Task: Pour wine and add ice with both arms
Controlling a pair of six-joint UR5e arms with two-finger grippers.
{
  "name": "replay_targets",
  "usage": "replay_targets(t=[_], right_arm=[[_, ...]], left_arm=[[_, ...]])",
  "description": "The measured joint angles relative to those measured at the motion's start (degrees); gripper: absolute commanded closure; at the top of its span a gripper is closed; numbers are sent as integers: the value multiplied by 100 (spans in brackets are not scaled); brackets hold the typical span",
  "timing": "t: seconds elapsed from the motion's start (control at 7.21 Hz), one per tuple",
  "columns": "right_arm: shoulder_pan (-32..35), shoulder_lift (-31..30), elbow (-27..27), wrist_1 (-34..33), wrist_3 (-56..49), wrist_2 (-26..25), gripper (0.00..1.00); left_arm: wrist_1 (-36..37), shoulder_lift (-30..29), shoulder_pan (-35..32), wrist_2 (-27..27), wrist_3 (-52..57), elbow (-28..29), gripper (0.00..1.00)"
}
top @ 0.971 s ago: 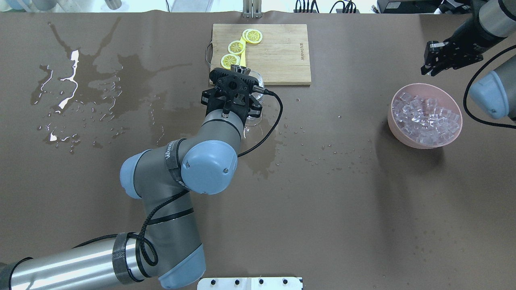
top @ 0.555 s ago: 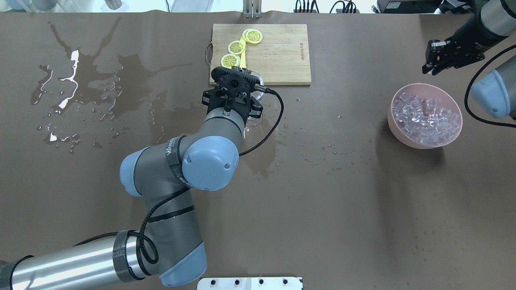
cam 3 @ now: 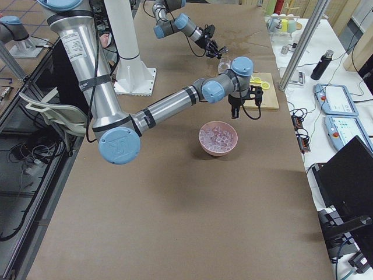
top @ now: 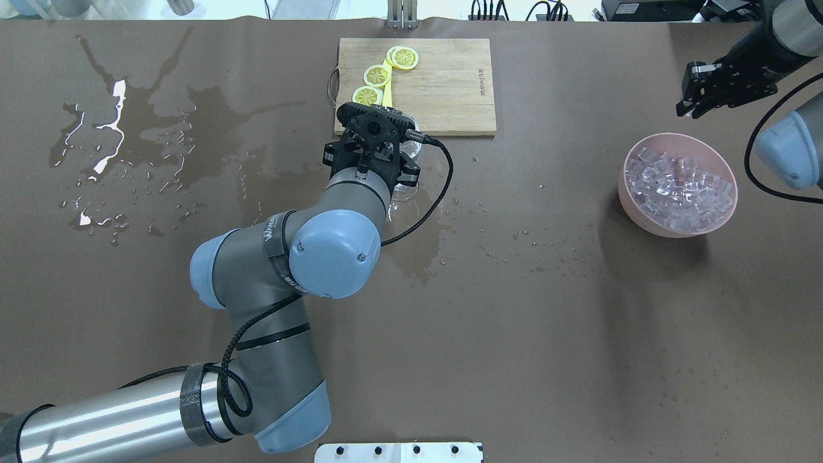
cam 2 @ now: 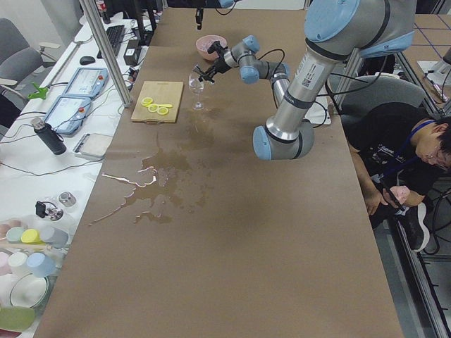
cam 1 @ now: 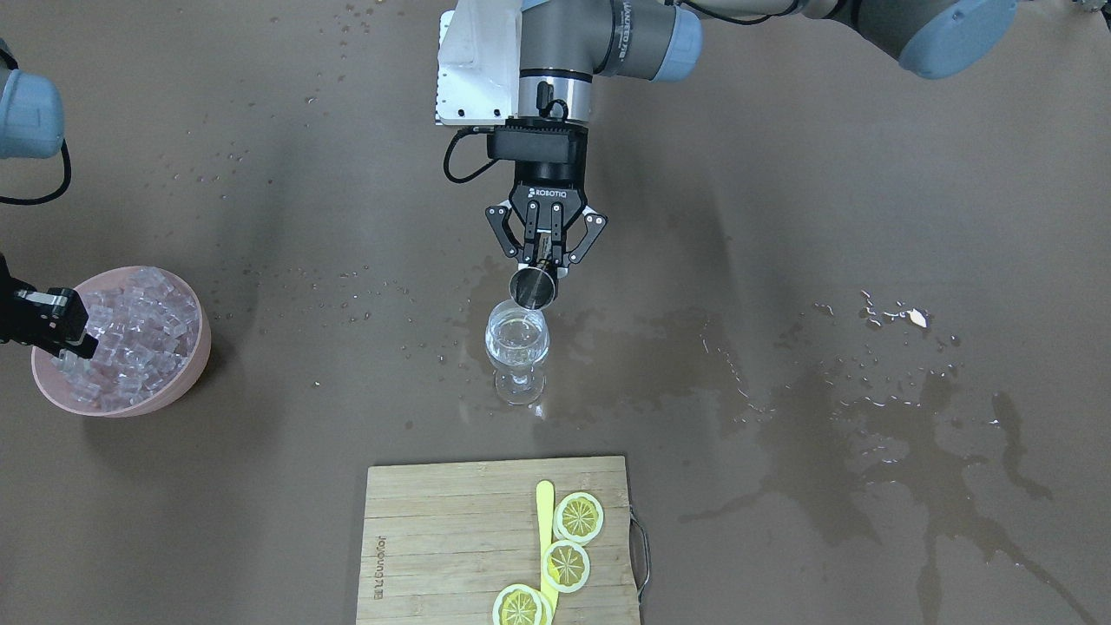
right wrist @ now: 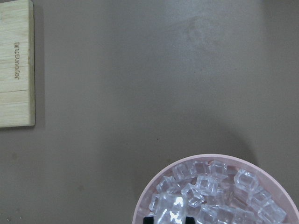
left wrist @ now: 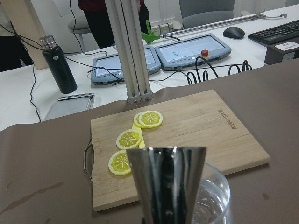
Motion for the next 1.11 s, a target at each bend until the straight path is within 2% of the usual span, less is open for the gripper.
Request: replay_targets(t=[1.11], right_arm=[[-36,70,98,-192,0,28,100]], left_arm=[[360,-49,-29,-159,-28,-79,76]])
